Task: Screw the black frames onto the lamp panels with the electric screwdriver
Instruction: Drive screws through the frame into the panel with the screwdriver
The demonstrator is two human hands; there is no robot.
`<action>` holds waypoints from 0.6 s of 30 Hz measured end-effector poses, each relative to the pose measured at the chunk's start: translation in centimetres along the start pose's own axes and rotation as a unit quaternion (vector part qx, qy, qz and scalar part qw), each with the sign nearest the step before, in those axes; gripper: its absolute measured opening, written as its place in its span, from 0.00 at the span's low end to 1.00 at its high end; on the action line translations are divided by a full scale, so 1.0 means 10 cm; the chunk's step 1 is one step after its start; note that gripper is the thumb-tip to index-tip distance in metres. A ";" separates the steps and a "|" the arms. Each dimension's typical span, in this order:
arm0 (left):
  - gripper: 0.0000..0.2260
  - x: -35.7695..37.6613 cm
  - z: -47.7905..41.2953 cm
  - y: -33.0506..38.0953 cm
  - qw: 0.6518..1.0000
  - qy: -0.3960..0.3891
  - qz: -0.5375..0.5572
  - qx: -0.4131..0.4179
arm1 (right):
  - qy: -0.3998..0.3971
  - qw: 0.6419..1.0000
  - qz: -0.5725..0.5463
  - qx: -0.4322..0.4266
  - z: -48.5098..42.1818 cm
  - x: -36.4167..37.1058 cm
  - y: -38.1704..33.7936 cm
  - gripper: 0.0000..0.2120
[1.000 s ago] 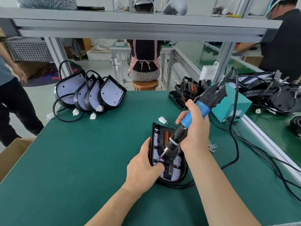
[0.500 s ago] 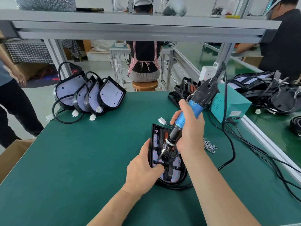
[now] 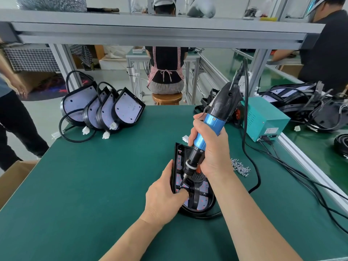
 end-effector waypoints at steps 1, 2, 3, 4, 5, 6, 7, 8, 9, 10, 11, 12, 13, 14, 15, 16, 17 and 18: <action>0.39 0.00 0.00 0.00 1.000 0.001 0.002 0.004 | -0.003 1.000 -0.006 0.001 0.00 -0.01 0.00 0.05; 0.39 0.00 0.00 0.00 1.000 0.001 0.004 0.008 | -0.005 1.000 -0.012 0.002 0.00 -0.01 0.00 0.05; 0.39 0.00 0.00 0.01 1.000 0.001 0.007 0.012 | -0.010 1.000 -0.020 0.005 0.00 -0.02 0.00 0.05; 0.39 0.00 0.01 0.01 1.000 0.000 0.010 0.016 | -0.015 1.000 -0.026 0.007 0.00 -0.02 0.00 0.06; 0.40 0.00 0.01 0.00 1.000 0.000 0.013 0.019 | -0.022 0.999 -0.029 0.009 0.00 -0.01 0.00 0.07; 0.41 0.00 0.01 0.00 1.000 0.001 0.014 0.020 | -0.029 0.999 -0.032 0.012 0.00 -0.01 0.00 0.08; 0.41 0.00 0.01 0.00 1.000 0.001 0.014 0.021 | -0.034 0.999 -0.035 0.015 0.00 0.00 0.00 0.08; 0.41 0.00 0.01 0.00 1.000 -0.001 0.012 0.021 | -0.036 0.998 -0.039 0.018 0.00 0.00 0.00 0.08; 0.41 0.00 0.00 0.00 1.000 -0.002 0.010 0.021 | -0.039 0.998 -0.042 0.020 0.00 0.01 0.00 0.08; 0.41 0.00 0.00 0.00 1.000 -0.003 0.009 0.021 | -0.046 0.998 -0.045 0.020 0.01 0.01 0.01 0.08; 0.42 0.00 0.00 -0.01 1.000 -0.005 0.008 0.019 | -0.055 0.997 -0.046 0.019 0.01 0.02 0.01 0.08; 0.42 0.00 0.00 -0.01 1.000 -0.007 0.005 0.016 | -0.067 0.996 -0.047 0.018 0.02 0.03 0.01 0.07; 0.43 0.00 -0.01 -0.01 1.000 -0.011 0.000 0.014 | -0.080 0.996 -0.048 0.016 0.03 0.03 0.01 0.07; 0.43 0.00 0.00 -0.02 1.000 -0.015 -0.005 0.012 | -0.089 0.995 -0.049 0.016 0.04 0.03 0.00 0.07; 0.43 0.00 0.00 -0.02 1.000 -0.019 -0.006 0.011 | -0.092 0.994 -0.051 0.017 0.04 0.03 0.01 0.08; 0.43 0.00 0.00 -0.01 1.000 -0.023 -0.005 0.010 | -0.090 0.994 -0.054 0.021 0.04 0.02 0.01 0.08; 0.43 0.00 0.00 -0.01 1.000 -0.026 -0.003 0.010 | -0.084 0.994 -0.059 0.026 0.03 0.00 0.01 0.08; 0.43 -0.01 0.01 0.00 1.000 -0.027 -0.001 0.010 | -0.077 0.995 -0.061 0.029 0.03 -0.01 0.02 0.07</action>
Point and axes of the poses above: each hand's wrist, its own z-axis away from the middle knuckle, its own x-axis out of the palm, y = z × x, the point moved 2 cm from there along -z, towards the middle knuckle, and after that the axes turned 9 degrees about -x, right-handed, at the moved point
